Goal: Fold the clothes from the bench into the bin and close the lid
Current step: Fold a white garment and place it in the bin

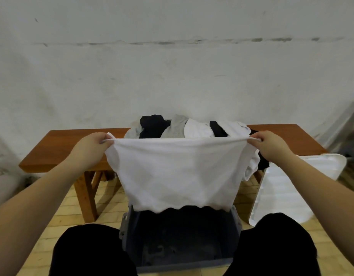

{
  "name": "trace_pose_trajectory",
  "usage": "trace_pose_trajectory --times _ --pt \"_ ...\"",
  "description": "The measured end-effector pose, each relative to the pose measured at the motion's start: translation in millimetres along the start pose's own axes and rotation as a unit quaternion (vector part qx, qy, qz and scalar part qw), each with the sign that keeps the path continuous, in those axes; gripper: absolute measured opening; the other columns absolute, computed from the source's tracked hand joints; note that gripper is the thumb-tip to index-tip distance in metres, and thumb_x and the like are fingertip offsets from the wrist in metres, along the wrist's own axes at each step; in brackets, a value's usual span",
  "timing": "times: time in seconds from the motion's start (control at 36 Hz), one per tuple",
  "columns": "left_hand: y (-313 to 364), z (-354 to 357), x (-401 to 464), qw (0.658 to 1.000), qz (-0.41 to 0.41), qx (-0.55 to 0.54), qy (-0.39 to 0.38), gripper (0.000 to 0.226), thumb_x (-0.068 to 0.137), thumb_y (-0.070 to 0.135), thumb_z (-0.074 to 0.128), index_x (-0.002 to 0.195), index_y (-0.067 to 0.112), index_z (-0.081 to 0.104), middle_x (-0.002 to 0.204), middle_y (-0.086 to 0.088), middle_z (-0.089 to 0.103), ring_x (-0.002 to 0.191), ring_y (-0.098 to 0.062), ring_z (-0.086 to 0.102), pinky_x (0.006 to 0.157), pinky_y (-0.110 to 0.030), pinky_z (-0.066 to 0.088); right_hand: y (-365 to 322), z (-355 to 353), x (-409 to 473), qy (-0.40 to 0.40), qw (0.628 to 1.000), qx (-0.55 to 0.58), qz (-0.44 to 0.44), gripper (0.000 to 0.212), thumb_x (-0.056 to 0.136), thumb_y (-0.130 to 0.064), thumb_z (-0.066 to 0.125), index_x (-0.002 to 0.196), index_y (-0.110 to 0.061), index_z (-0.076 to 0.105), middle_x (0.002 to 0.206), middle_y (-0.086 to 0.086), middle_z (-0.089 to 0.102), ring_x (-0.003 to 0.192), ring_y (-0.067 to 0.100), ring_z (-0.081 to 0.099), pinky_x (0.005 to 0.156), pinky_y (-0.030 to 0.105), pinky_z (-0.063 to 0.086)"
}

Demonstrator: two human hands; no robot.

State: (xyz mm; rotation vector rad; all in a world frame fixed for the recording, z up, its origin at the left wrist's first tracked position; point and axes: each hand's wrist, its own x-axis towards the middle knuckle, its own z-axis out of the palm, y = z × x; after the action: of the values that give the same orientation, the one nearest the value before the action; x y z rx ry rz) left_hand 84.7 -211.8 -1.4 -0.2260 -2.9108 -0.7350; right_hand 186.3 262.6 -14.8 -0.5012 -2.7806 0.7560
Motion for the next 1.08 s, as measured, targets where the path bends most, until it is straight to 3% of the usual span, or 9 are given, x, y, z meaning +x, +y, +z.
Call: trace_pose_trajectory --times 0.11,0.22,0.33,0.42,0.58,0.67,0.78,0.92,1.08 --pt "-9.7 -5.0 5.6 1.000 -0.008 0.004 0.023 0.024 0.101 0.032 0.051 0.103 0.014 0.066 0.107 -0.006 0.057 0.097 -0.023 0.055 0.089 -0.040 0.049 12.8 -0.8 0.9 0.020 0.997 0.073 0.022 0.026 0.098 -0.029 0.057 0.096 -0.007 0.072 0.078 0.002 0.059 0.061 0.016 0.047 0.056 0.029 0.036" --pt "-2.0 -10.0 0.6 0.983 -0.047 -0.176 0.018 0.025 0.100 0.035 0.053 0.092 0.014 0.065 0.105 0.005 0.059 0.094 -0.010 0.055 0.092 -0.037 0.042 20.7 1.3 -3.4 0.008 0.943 0.316 0.104 0.012 0.094 -0.034 0.063 0.096 -0.022 0.068 0.103 -0.004 0.066 0.095 0.018 0.059 0.087 0.038 0.049" --pt "3.5 -9.2 3.0 0.833 -0.109 -0.542 -0.002 0.022 0.099 0.023 0.056 0.081 0.012 0.054 0.078 0.000 0.053 0.079 -0.015 0.054 0.086 -0.032 0.041 16.2 6.3 1.4 0.015 0.844 0.522 0.122 0.016 0.095 -0.021 0.061 0.086 -0.008 0.059 0.093 0.010 0.063 0.095 0.027 0.060 0.084 0.035 0.047" --pt "5.0 -4.1 11.7 0.728 -0.122 -0.675 0.003 0.029 0.100 0.024 0.056 0.075 0.015 0.045 0.068 0.000 0.048 0.073 -0.016 0.057 0.076 -0.030 0.051 6.9 13.2 5.2 0.012 0.801 0.587 0.117 0.036 0.091 -0.026 0.064 0.112 0.003 0.060 0.120 0.019 0.064 0.116 0.034 0.060 0.093 0.039 0.050" --pt "26.8 -1.6 13.5 0.673 -0.136 -0.727 0.019 0.017 0.100 0.030 0.054 0.106 0.014 0.056 0.082 0.001 0.072 0.083 -0.014 0.072 0.080 -0.035 0.060 -29.8 11.7 -1.2 -0.022 0.755 0.650 0.084 0.022 0.097 -0.026 0.060 0.116 -0.014 0.060 0.117 0.007 0.069 0.116 0.026 0.063 0.087 0.034 0.054" --pt "26.7 -19.2 12.6 0.646 -0.084 -0.758 -0.017 0.023 0.096 0.037 0.051 0.092 0.017 0.063 0.078 0.001 0.073 0.075 -0.012 0.073 0.065 -0.028 0.061 -51.4 -13.2 -9.8 -0.063 0.751 0.657 0.020 0.042 0.084 -0.038 0.072 0.115 -0.011 0.063 0.114 0.010 0.071 0.117 0.028 0.063 0.081 0.033 0.058" --pt "22.1 -47.1 12.8 0.524 0.056 -0.835 -0.158 0.036 0.103 0.025 0.043 0.100 -0.003 0.065 0.085 -0.019 0.068 0.080 -0.032 0.066 0.074 -0.039 0.053 -83.1 -55.2 -30.8 -0.138 0.724 0.665 -0.118 0.037 0.060 -0.053 0.088 0.075 -0.028 0.066 0.075 -0.002 0.065 0.072 0.012 0.065 0.066 0.022 0.053" --pt "80.9 -70.1 7.9 0.585 0.172 -0.764 -0.210 0.020 0.081 0.030 0.079 0.080 0.013 0.071 0.088 -0.007 0.063 0.082 -0.025 0.057 0.079 -0.038 0.048 -145.1 -75.2 -54.8 -0.062 0.810 0.544 -0.210 0.026 0.085 -0.018 0.063 0.067 -0.034 0.072 0.073 -0.014 0.070 0.069 0.003 0.063 0.066 0.017 0.051" --pt "156.6 -49.7 -12.4 0.660 0.197 -0.696 -0.204 0.020 0.070 0.039 0.083 0.070 0.024 0.070 0.111 0.002 0.068 0.098 -0.017 0.062 0.085 -0.030 0.049 -198.7 -50.5 -80.3 -0.050 0.837 0.457 -0.295 0.012 0.074 -0.029 0.067 0.073 -0.039 0.073 0.086 -0.020 0.068 0.088 0.002 0.061 0.083 0.015 0.043"
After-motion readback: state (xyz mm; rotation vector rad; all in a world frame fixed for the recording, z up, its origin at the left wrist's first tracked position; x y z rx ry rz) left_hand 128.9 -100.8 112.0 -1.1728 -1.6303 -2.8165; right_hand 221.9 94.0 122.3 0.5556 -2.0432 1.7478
